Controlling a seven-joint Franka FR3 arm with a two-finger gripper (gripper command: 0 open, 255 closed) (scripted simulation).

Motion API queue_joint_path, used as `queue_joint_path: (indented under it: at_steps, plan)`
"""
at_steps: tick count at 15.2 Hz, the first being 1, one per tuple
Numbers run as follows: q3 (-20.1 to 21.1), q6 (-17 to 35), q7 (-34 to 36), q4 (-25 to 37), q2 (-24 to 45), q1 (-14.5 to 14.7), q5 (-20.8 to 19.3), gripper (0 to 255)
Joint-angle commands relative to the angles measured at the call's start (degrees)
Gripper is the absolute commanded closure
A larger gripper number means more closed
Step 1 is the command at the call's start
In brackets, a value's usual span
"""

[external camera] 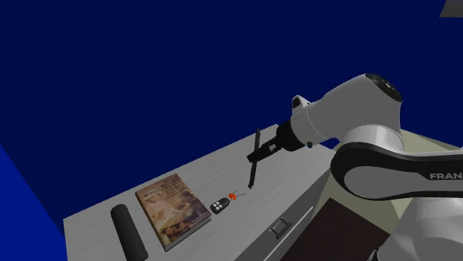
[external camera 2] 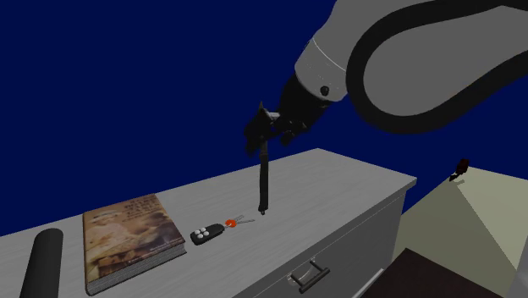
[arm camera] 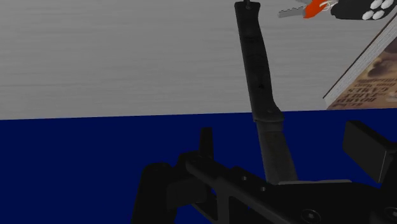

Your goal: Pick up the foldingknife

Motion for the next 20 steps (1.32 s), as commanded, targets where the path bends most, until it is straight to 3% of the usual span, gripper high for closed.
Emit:
queue_joint_path:
  at_steps: [1, 4, 5, 14, 20]
  plan:
    - [0.4, 1.9, 0.1, -1.2, 0.6, 0.2, 0.2, 0]
    - [0.8, 3.5, 0.3, -2.1, 1.4, 0.2, 0.4, 0]
    - [0.8, 3.4, 0.4, -2.1, 1.3, 0.2, 0.4, 255]
    - [0.8, 3.5, 0.3, -2.1, 1.4, 0.2, 0.4, 255]
    - [-0.7, -2.4, -0.3, 1.3, -1.2, -0.1, -0.3, 255]
